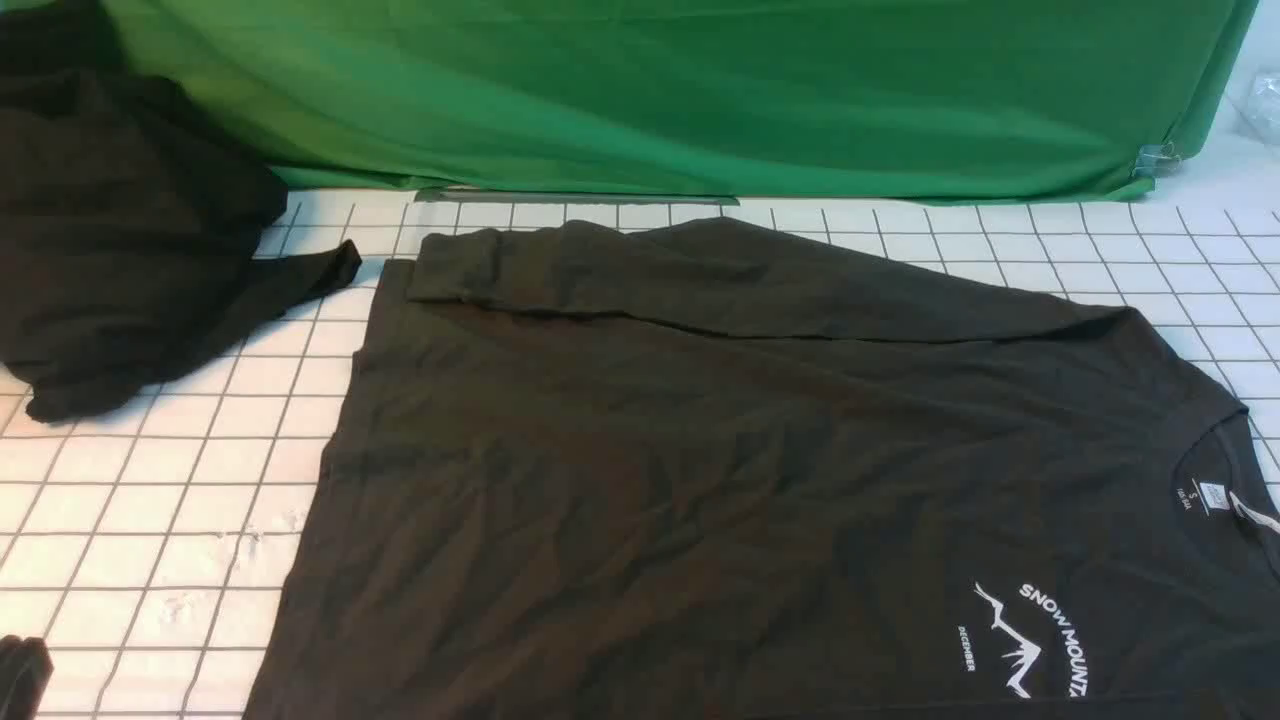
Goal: Fold a long-sleeved shirt over a white checkered tablecloth.
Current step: 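Grasp the left edge of the dark T-shirt lying flat on the table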
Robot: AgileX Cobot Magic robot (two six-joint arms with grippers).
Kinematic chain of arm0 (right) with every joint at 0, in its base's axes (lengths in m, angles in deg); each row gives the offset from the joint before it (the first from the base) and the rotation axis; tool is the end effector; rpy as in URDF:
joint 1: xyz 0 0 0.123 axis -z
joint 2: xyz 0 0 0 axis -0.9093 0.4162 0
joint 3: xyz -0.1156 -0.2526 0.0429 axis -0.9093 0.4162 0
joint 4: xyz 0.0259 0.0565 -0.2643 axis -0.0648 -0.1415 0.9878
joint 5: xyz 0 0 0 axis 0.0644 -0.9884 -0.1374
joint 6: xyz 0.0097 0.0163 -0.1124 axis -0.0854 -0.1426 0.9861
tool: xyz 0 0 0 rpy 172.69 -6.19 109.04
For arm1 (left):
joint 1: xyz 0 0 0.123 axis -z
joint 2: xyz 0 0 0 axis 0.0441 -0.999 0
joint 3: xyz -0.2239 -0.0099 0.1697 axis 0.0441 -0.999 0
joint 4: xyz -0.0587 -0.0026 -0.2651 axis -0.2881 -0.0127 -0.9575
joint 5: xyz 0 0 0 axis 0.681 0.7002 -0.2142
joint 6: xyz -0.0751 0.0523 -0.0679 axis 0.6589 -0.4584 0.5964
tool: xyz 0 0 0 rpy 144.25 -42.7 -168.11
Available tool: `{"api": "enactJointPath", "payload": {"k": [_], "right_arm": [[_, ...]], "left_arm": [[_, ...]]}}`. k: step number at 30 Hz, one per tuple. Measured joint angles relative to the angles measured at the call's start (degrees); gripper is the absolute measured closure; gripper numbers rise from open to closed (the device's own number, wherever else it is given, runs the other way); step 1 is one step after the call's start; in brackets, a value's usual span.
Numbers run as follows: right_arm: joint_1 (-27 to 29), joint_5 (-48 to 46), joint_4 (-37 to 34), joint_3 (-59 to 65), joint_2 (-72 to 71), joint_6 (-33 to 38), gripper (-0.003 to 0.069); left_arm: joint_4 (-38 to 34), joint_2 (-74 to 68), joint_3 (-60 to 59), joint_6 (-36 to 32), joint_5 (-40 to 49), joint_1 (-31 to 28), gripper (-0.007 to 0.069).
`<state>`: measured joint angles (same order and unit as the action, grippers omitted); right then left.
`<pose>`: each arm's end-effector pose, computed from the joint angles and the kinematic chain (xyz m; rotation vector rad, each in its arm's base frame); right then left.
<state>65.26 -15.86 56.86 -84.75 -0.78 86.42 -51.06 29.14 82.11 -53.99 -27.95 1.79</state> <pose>0.1022 0.0028 0.1834 -0.1218 1.7438 -0.0648 0.1027 -0.0001 0.1865 0.0454 1.7189 0.0399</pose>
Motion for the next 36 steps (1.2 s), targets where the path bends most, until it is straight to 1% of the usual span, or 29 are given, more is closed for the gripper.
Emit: {"api": "enactJointPath", "payload": {"k": [16, 20, 22, 23, 24, 25, 27, 28, 30, 31, 33, 35, 36], "right_arm": [[0.0, 0.0, 0.0, 0.0, 0.0, 0.0, 0.0417], [0.0, 0.0, 0.0, 0.0, 0.0, 0.0, 0.0417], [0.0, 0.0, 0.0, 0.0, 0.0, 0.0, 0.0417], [0.0, 0.0, 0.0, 0.0, 0.0, 0.0, 0.0417], [0.0, 0.0, 0.0, 0.0, 0.0, 0.0, 0.0417], [0.0, 0.0, 0.0, 0.0, 0.0, 0.0, 0.0417], [0.0, 0.0, 0.0, 0.0, 0.0, 0.0, 0.0417], [0.0, 0.0, 0.0, 0.0, 0.0, 0.0, 0.0417], [0.0, 0.0, 0.0, 0.0, 0.0, 0.0, 0.0417], [0.0, 0.0, 0.0, 0.0, 0.0, 0.0, 0.0417], [0.0, 0.1, 0.0, 0.0, 0.0, 0.0, 0.0417], [0.0, 0.7, 0.0, 0.0, 0.0, 0.0, 0.0417], [0.0, 0.9, 0.0, 0.0, 0.0, 0.0, 0.0417]], "left_arm": [[0.0, 0.0, 0.0, 0.0, 0.0, 0.0, 0.0605], [1.4, 0.0, 0.0, -0.2, -0.6, 0.0, 0.0603], [-0.2, 0.0, 0.0, 0.5, -4.5, 0.0, 0.0603], [-4.6, 0.0, 0.0, 2.4, -8.2, 0.0, 0.0603], [-4.6, 0.0, 0.0, 2.8, -8.8, 0.0, 0.0603], [-10.2, 0.0, 0.0, 5.9, -13.5, 0.0, 0.0603], [-14.6, 0.0, 0.0, 8.2, -19.0, 0.0, 0.0603], [-14.9, 0.0, 0.0, 8.3, -19.9, 0.0, 0.0603], [-16.9, 0.0, 0.0, 9.4, -25.2, 0.0, 0.0603], [-17.1, 0.0, 0.0, 9.4, -25.7, 0.0, 0.0603], [-17.5, 0.0, 0.0, 9.5, -30.1, 0.0, 0.0603], [-17.9, 0.0, 0.0, 12.5, -36.8, 0.0, 0.0603], [-17.9, 0.0, 0.0, 13.7, -38.0, 0.0, 0.0603]]}}
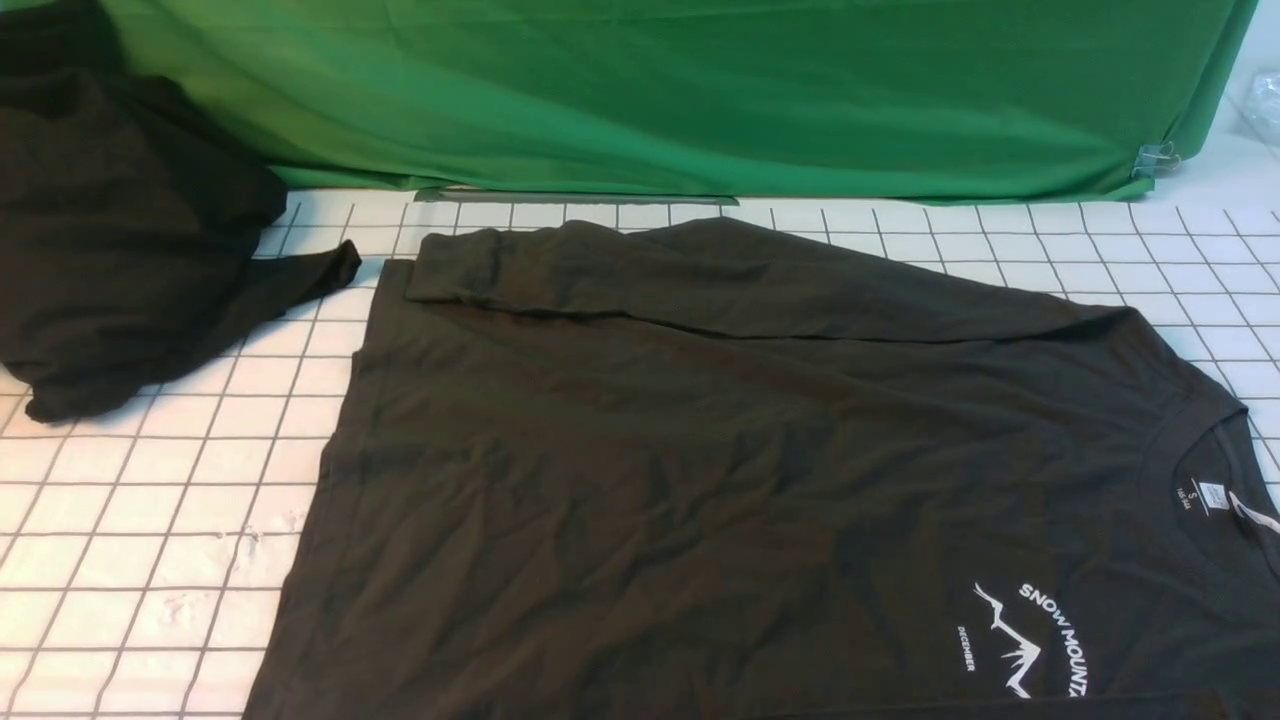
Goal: Fold a long-sleeved shirt over a white checkered tablecloth.
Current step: 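Grasp the left edge of the dark T-shirt lying flat on the table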
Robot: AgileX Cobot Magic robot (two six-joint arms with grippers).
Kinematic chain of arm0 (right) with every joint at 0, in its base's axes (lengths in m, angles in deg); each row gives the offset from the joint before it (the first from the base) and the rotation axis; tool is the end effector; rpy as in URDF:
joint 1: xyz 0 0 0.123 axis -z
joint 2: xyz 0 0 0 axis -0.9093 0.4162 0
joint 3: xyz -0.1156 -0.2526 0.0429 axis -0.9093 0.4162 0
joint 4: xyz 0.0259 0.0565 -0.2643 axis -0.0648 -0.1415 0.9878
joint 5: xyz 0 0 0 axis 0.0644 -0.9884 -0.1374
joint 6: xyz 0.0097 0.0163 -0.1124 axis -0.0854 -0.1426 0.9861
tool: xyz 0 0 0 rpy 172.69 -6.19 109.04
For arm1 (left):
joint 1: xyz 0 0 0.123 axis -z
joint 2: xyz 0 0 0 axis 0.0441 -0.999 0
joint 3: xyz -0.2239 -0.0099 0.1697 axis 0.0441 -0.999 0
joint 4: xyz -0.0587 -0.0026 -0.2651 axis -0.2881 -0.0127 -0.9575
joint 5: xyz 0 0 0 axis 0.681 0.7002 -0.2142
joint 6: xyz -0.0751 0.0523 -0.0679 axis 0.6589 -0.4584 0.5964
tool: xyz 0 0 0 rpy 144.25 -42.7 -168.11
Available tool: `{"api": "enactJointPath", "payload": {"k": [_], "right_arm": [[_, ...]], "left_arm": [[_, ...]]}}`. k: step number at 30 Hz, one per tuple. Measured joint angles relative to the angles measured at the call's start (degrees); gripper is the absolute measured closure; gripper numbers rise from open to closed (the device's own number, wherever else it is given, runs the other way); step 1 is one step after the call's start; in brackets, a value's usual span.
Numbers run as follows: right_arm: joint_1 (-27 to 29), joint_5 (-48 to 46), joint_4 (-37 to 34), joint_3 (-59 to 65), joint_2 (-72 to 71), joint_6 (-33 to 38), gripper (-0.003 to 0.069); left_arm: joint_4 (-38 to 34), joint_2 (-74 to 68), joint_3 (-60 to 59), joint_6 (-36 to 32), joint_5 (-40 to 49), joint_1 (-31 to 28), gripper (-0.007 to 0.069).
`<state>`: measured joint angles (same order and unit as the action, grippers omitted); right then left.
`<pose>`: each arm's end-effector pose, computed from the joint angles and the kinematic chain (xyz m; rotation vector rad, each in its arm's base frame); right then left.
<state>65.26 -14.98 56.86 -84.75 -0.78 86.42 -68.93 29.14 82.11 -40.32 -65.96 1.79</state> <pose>0.1025 0.0027 0.1851 -0.1197 1.7287 -0.0665 0.0892 0.0183 0.2562 -0.3900 1.0215 -0.3245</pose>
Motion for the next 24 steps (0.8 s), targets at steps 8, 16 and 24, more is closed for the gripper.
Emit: {"api": "enactJointPath", "payload": {"k": [8, 16, 24], "right_arm": [[0.0, 10.2, -15.0, 0.0, 0.0, -11.0, 0.0417], [0.0, 23.8, -21.9, 0.0, 0.0, -27.5, 0.0417], [-0.7, 20.0, -22.2, -2.2, 0.0, -28.0, 0.0524]], "left_arm": [[0.0, -1.7, 12.2, 12.0, -3.7, 0.0, 0.0603], [11.6, -27.5, 42.3, 8.1, 49.9, 0.0, 0.0603], [-2.7, -58.6, 43.6, -14.3, 76.3, 0.1, 0.0603]]}}
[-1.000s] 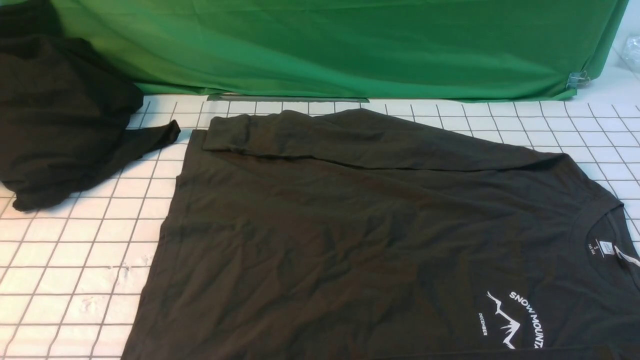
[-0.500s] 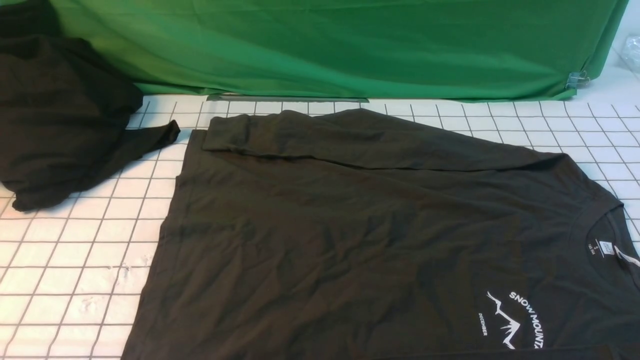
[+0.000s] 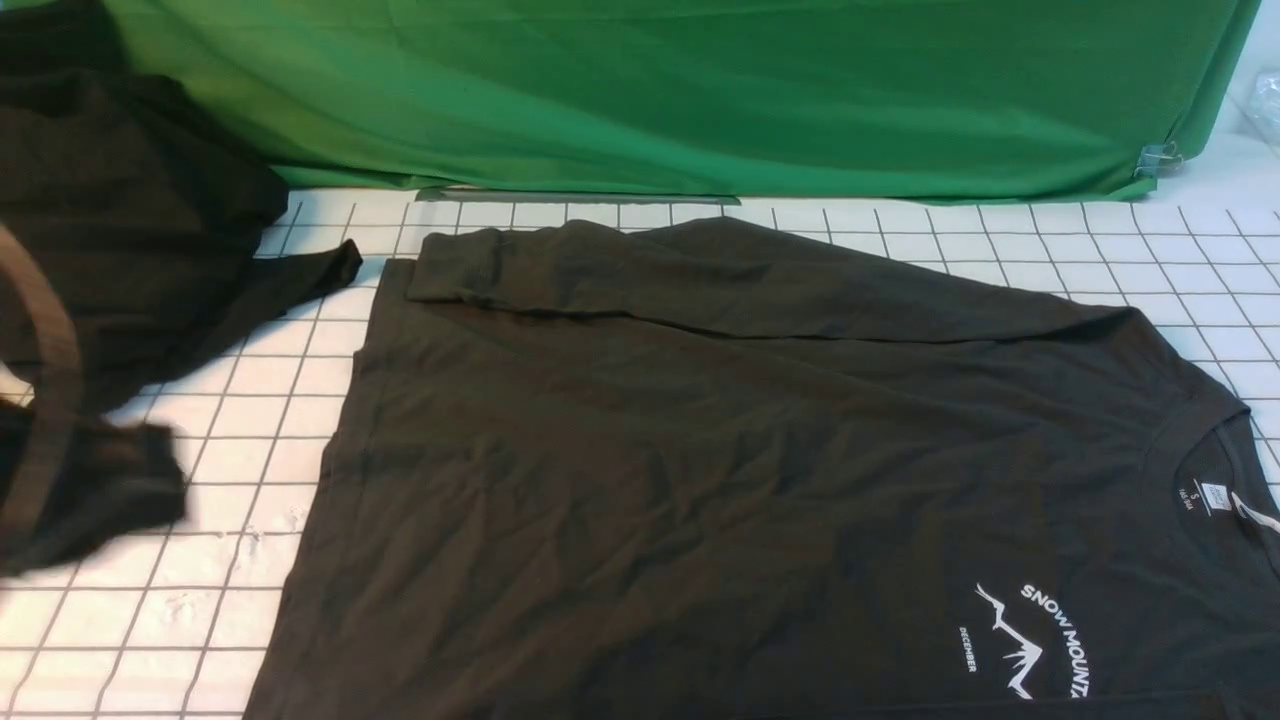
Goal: Fold a long-sleeved shirt over a white checkered tablecloth.
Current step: 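Grasp the left edge of the dark T-shirt lying flat on the table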
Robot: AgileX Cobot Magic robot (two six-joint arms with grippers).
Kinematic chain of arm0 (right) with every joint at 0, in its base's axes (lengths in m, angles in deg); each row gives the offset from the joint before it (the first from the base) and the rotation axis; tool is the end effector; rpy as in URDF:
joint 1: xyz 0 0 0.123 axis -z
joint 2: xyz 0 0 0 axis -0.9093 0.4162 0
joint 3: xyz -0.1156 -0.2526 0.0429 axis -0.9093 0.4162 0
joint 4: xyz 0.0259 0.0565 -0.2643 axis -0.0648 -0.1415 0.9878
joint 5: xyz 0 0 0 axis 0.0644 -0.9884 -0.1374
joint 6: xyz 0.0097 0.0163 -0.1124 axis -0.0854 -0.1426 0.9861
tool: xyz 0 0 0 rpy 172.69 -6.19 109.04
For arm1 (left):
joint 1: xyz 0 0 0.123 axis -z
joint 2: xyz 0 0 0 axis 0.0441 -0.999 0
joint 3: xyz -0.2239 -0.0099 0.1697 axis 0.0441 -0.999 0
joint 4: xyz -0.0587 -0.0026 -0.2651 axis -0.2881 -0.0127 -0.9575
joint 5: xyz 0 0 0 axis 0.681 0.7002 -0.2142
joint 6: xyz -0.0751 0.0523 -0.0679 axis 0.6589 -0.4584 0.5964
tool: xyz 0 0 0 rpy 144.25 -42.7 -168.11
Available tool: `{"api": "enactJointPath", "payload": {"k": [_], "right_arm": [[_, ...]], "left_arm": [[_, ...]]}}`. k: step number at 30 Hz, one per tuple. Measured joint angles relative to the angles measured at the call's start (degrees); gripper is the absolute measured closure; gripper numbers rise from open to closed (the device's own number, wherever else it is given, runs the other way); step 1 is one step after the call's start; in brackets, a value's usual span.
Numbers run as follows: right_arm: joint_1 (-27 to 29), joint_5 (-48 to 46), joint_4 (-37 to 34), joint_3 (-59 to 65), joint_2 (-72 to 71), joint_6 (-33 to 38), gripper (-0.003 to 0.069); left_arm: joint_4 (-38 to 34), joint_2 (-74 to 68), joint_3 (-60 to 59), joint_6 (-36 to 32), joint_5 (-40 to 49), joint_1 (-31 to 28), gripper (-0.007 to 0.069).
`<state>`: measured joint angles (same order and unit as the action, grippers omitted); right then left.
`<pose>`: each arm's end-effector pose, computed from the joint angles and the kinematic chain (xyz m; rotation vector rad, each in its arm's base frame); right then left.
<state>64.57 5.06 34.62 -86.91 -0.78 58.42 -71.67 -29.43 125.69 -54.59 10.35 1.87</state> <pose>0.0996 -0.0042 0.2376 0.5436 1.2739 0.6152 0.2136 -0.0333 0.2583 -0.0946 2.5934 -0.4654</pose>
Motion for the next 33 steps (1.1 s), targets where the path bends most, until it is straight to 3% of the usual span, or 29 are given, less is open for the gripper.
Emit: {"api": "enactJointPath", "payload": {"k": [1, 3, 8, 11, 14, 18, 23, 27, 33], "right_arm": [[-0.8, -3.7, -0.1, -2.5, 0.2, 1.7, 0.0584], [-2.1, -8.8, -0.1, -6.9, 1.5, 5.9, 0.0625], [-6.8, -22.5, -0.1, -20.8, 12.1, 18.1, 0.065], [-8.6, -29.0, 0.5, -26.6, 19.7, 21.9, 0.0651], [-10.4, -43.1, 5.3, -36.5, 34.1, 26.1, 0.0651], [-10.5, -55.9, 10.3, -42.1, 46.6, 27.0, 0.0651], [-10.5, -60.9, 11.9, -43.3, 55.3, 27.7, 0.0649], [-10.5, -60.5, 12.0, -43.3, 58.5, 27.9, 0.0648], [-10.5, -58.5, 12.0, -43.5, 58.7, 27.9, 0.0648]], "left_arm": [[-1.4, -3.5, -1.2, -1.6, -0.1, 0.3, 0.0603], [-2.0, -7.3, -2.7, -2.6, -1.0, 1.2, 0.0603], [-2.1, -13.0, -4.8, -3.1, -5.7, 9.5, 0.0603], [-0.7, -13.8, -4.9, -1.1, -7.9, 14.4, 0.0603], [5.4, -14.2, -4.7, 6.3, -8.8, 21.1, 0.0603], [11.8, -14.2, -4.1, 10.4, -7.1, 23.6, 0.0603], [13.6, -14.2, -4.1, 11.2, -5.3, 23.6, 0.0601], [16.0, -14.9, -4.4, 10.3, 1.3, 24.1, 0.0556], [20.0, -15.5, -9.9, 9.5, -3.1, 24.1, 0.0365]]}}
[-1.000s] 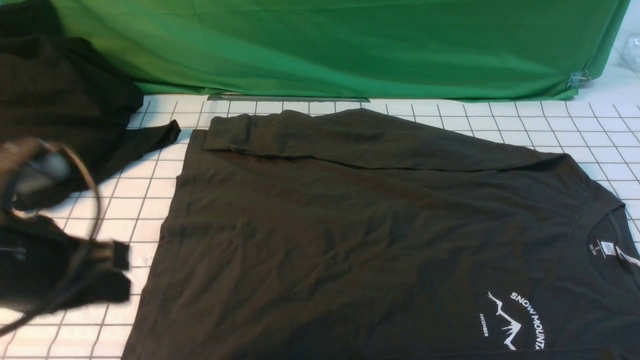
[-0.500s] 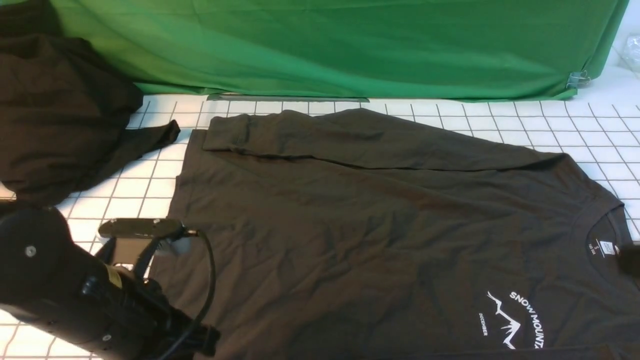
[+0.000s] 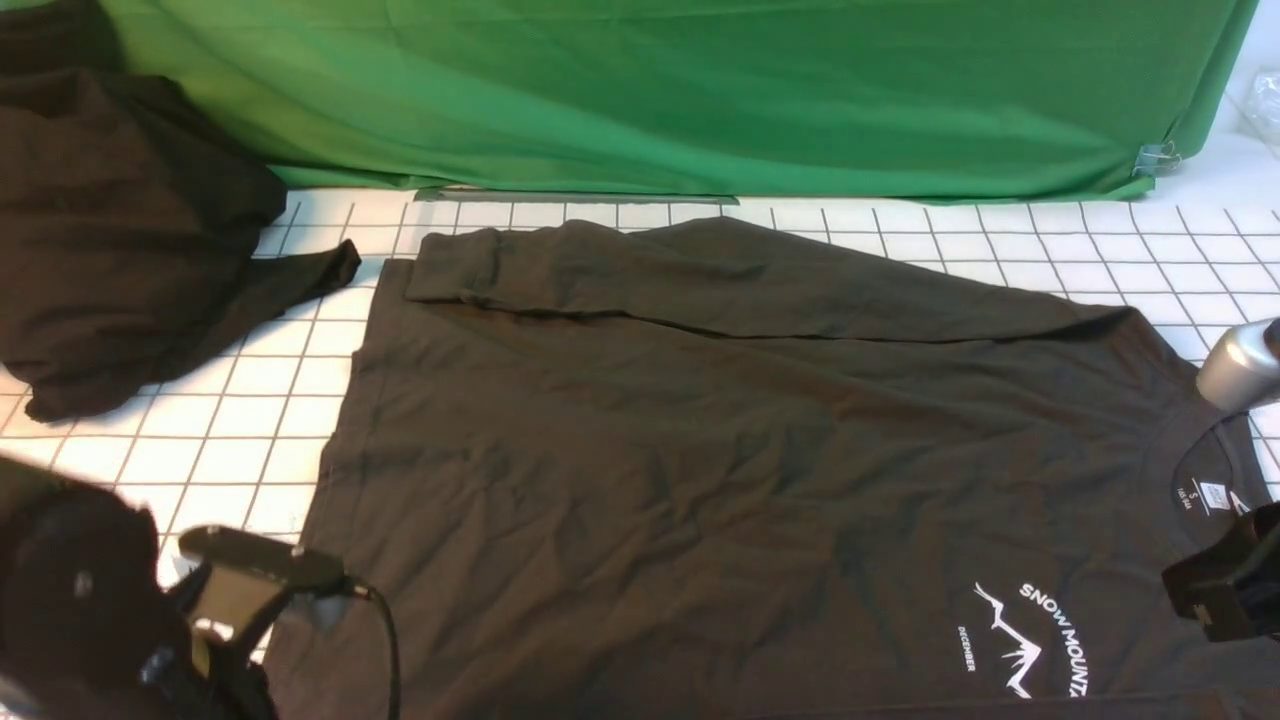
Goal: Fold a long-sleeved shirt over a white checkered tablecloth.
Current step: 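Grasp the left edge of the dark T-shirt lying flat on the table, then fold the left side of the black T-shirt inward over its body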
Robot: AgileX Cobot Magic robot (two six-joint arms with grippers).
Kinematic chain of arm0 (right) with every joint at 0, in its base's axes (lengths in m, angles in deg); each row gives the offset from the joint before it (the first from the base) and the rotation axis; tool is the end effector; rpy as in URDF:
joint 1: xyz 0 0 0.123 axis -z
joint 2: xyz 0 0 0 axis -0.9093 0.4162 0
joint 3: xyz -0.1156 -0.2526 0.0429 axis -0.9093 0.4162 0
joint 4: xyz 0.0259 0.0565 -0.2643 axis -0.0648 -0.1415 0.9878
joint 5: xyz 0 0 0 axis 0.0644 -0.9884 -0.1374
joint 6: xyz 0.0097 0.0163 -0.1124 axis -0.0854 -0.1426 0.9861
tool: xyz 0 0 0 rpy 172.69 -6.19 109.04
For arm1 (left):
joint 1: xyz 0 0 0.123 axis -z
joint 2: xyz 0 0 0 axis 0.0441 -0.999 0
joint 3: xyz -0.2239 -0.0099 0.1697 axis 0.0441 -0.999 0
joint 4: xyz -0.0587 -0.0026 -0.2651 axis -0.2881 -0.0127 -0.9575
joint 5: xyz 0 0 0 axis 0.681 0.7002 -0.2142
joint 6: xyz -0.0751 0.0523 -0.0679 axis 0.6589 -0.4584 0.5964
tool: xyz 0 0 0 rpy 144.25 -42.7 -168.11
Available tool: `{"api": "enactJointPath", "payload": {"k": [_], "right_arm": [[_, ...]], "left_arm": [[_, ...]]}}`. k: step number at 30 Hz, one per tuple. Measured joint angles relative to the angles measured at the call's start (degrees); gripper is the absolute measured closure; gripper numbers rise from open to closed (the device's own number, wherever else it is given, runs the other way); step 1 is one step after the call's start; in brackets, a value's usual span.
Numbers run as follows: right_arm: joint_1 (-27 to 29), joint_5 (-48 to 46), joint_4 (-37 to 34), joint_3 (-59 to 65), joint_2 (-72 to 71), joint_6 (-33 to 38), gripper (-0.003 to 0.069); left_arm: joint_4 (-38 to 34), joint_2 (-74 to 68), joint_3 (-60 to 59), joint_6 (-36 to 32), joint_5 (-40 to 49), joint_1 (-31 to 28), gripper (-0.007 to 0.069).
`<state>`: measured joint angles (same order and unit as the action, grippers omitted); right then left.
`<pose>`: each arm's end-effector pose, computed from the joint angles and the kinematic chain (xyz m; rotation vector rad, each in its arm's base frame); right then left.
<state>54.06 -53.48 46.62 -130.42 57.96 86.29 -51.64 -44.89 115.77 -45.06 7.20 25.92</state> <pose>0.2068 0.0658 0.2644 -0.3791 2.5888 0.3330 0.1851 -0.0860 0.1458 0.4856 3.0109 -0.1102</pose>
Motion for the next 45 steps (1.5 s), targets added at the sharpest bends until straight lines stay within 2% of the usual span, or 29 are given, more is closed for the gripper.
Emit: {"api": "enactJointPath", "payload": {"k": [2, 3, 6, 12, 16, 20, 21, 25, 27, 29, 38, 42, 45], "right_arm": [[0.0, 0.3, -0.1, 0.0, 0.0, 0.0, 0.0645], [0.0, 0.3, -0.1, 0.0, 0.0, 0.0, 0.0645], [0.0, 0.9, -0.1, 0.0, 0.0, 0.0, 0.064], [0.0, 1.1, -0.1, 0.0, 0.0, 0.0, 0.0634], [0.0, 1.2, -0.1, 0.0, 0.0, 0.0, 0.0629], [0.0, 1.2, -0.1, 0.0, 0.0, 0.0, 0.0625], [0.0, 1.2, -0.1, 0.0, 0.0, 0.0, 0.0625], [0.0, 1.2, -0.1, 0.0, 0.0, 0.0, 0.062], [0.0, 1.5, -0.1, 0.0, 0.0, 0.0, 0.0617], [0.0, 1.6, -0.1, 0.0, 0.0, 0.0, 0.0617], [0.0, 2.5, -0.1, 0.0, 0.0, 0.0, 0.0616], [0.0, 3.2, -0.2, 0.0, 0.0, 0.0, 0.0616], [0.0, 3.7, -0.3, 0.0, 0.0, 0.0, 0.0616]], "left_arm": [[0.0, 0.0, -2.3, -0.2, -5.1, 0.0, 0.026], [0.0, 0.0, -2.6, -0.2, -5.4, 0.0, 0.0253], [0.0, -0.6, -3.6, -0.2, -9.3, 0.0, 0.016], [-3.4, -2.2, -3.7, -3.3, -8.8, 0.0, 0.0147], [-4.8, -2.4, -3.8, -4.8, -7.0, 0.0, 0.0188], [-4.8, -2.4, -3.8, -4.9, -5.3, 0.0, 0.0313], [-4.8, -2.4, -3.8, -4.9, -5.3, 0.0, 0.0319], [-4.8, -2.5, -3.8, -4.9, -4.1, 0.0, 0.0445], [-5.0, -2.5, -3.8, -4.9, -2.6, 0.0, 0.0549], [-5.0, -2.5, -3.8, -5.0, -1.2, 0.0, 0.06], [-4.6, 2.2, 4.1, -5.8, 7.1, 0.0, 0.0613], [-1.0, 3.6, 11.0, -6.1, 7.4, 0.0, 0.0613], [4.7, 2.7, 19.4, -6.1, 7.4, 0.0, 0.0613]]}}
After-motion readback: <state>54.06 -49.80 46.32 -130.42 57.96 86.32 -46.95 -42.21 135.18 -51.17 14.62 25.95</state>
